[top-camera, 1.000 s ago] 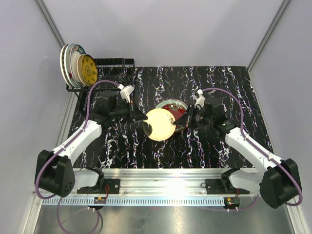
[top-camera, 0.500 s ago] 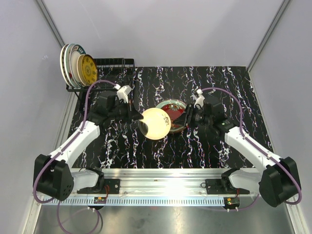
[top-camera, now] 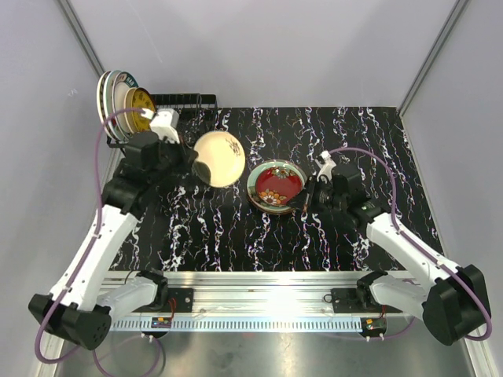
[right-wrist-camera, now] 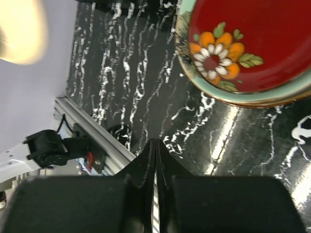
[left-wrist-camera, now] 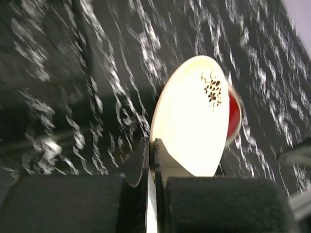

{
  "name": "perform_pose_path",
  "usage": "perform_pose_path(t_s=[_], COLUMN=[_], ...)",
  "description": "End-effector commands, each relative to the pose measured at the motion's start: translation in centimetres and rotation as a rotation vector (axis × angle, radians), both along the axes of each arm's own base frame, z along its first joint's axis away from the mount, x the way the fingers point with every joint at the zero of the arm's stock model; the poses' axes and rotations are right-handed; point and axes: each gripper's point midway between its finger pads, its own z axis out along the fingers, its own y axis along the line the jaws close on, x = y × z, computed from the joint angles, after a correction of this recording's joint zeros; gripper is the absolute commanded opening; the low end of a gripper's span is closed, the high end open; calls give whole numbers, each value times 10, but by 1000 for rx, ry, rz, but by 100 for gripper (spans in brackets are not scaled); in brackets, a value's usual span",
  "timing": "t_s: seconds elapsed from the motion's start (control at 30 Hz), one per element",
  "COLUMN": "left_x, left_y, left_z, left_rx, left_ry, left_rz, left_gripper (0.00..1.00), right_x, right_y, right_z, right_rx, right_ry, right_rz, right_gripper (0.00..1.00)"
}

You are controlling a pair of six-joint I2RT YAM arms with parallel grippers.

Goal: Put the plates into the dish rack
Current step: Insert the plate into the dish rack

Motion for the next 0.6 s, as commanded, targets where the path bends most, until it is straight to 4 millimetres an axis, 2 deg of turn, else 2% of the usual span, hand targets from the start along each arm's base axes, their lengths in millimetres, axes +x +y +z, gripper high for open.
perform_pose_path(t_s=[0.0,0.03,0.1,0.13,0.2,0.23,0.3,0.43,0.5,0.53,0.57], left_x=[7,6,9,7,9,5,7,7,12,12,18], left_y=[36,46,56,68,79,91,101,129,136,140,141], left_z=[79,96,110,131,142,162,172,202,207,210,207], left_rx=[50,74,110,122,169,183,216,301,333,360,382], left_ry=[-204,-236,-260,-299,-312,-351,-358,-399,-400,-404,-394], left_rz=[164,207,248,306,350,403,454,587,633,644,653], left_gripper=[0,0,0,0,0,0,0,0,0,0,0], right_x=[4,3,3,2,3,3,3,5,7,7,10], right_y=[-6,-7,-8,-9,-13,-14,-15,-18,-20,-22,-25], right_z=[-8,-12,-16,-19,-23,-24,-24,-28,-31,-34,-38], right_rx=[-43,-54,-67,-76,-94,-99,-102,-118,-135,-148,-166], right_ry=[-43,-42,-43,-40,-43,-44,-51,-53,-49,-42,-37], right_rz=[-21,-18,-13,-13,-23,-25,-33,-47,-60,-66,-85], right_gripper=[1,0,0,0,12,16,28,29,29,25,17])
